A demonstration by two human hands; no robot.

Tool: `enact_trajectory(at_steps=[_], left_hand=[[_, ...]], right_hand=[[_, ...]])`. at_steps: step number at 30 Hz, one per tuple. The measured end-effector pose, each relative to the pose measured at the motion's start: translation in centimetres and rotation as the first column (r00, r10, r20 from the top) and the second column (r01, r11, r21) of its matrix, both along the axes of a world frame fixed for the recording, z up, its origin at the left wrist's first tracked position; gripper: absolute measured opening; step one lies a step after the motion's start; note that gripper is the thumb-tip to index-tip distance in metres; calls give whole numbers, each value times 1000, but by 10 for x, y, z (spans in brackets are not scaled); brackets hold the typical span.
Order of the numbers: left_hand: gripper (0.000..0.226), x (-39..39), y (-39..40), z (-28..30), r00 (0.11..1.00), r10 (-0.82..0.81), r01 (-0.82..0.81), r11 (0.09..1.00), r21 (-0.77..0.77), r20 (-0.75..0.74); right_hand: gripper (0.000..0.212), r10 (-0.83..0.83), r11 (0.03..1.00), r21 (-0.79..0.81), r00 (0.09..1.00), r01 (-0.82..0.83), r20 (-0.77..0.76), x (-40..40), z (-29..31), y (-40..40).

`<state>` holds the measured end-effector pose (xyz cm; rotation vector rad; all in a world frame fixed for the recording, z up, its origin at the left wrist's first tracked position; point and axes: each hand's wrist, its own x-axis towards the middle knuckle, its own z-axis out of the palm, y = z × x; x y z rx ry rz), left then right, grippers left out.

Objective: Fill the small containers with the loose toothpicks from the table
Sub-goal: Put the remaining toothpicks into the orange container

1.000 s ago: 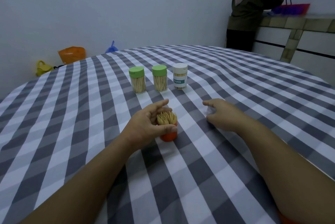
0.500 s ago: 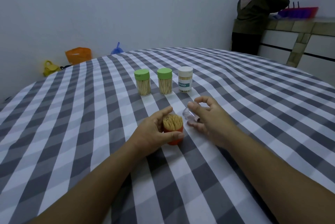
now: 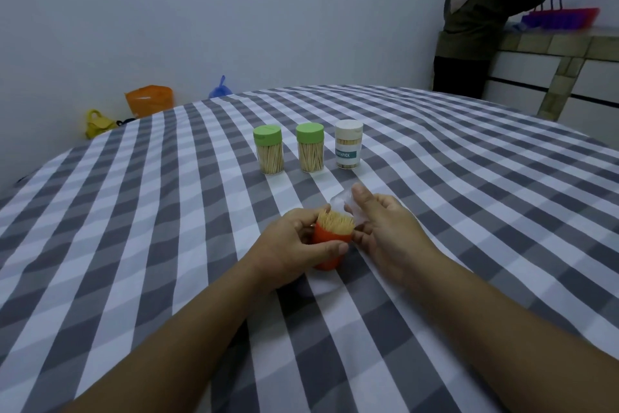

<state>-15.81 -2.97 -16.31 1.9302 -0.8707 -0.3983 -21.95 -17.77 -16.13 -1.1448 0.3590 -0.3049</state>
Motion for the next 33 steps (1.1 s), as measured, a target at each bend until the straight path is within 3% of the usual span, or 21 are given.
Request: enact_trajectory(at_steps=[5, 7, 10, 12, 17, 27, 33], left_hand=[[77, 2, 0, -1, 996, 4, -15, 993, 121, 89], [74, 1, 0, -1, 999, 10, -14, 995, 96, 44], [46, 2, 1, -1, 999, 22, -20, 998, 57, -24], [39, 4, 2, -1, 1000, 27, -27, 998, 55, -9], [58, 7, 5, 2, 993, 47, -58, 993, 104, 109], [61, 6, 6, 2, 993, 36, -50, 991, 126, 109], [61, 7, 6, 2, 994, 33, -47, 991, 126, 107]], right_hand=[[41, 88, 996, -6, 996, -89, -27, -1, -1, 1], [38, 93, 996, 15, 995, -92, -21, -2, -1, 0], [36, 90, 996, 30, 996, -89, -11, -3, 1, -2], [35, 98, 995, 20, 995, -98, -9, -4, 3, -4], [33, 117, 993, 19, 993, -117, -4, -5, 5, -6], [27, 124, 992, 26, 992, -124, -26, -6, 4, -6], [34, 184, 983, 2, 983, -184, -11, -6, 4, -9]])
